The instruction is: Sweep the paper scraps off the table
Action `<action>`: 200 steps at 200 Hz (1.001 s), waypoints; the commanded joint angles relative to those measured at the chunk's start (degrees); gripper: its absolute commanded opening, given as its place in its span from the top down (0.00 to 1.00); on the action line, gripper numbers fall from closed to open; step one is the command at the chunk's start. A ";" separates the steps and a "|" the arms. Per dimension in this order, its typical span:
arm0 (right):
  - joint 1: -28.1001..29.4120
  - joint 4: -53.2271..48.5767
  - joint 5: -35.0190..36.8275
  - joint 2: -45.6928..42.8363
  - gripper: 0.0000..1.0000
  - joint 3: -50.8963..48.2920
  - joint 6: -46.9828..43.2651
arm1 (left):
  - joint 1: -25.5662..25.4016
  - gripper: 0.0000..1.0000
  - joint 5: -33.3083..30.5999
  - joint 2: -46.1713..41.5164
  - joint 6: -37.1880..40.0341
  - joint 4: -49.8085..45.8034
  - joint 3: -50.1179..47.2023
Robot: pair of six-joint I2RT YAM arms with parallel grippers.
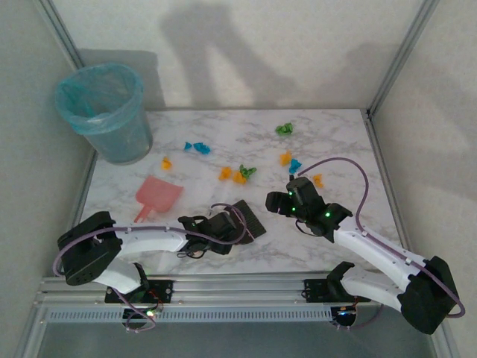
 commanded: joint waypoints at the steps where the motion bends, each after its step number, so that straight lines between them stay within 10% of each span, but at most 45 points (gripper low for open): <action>1: 0.40 -0.66 0.22 0.21 0.20 -0.46 0.93 | -0.74 0.29 -0.12 1.34 2.82 0.15 1.98; 200: 0.31 -1.13 3.36 -2.46 0.20 -1.48 1.89 | -2.24 1.00 -12.52 0.21 5.94 0.31 6.65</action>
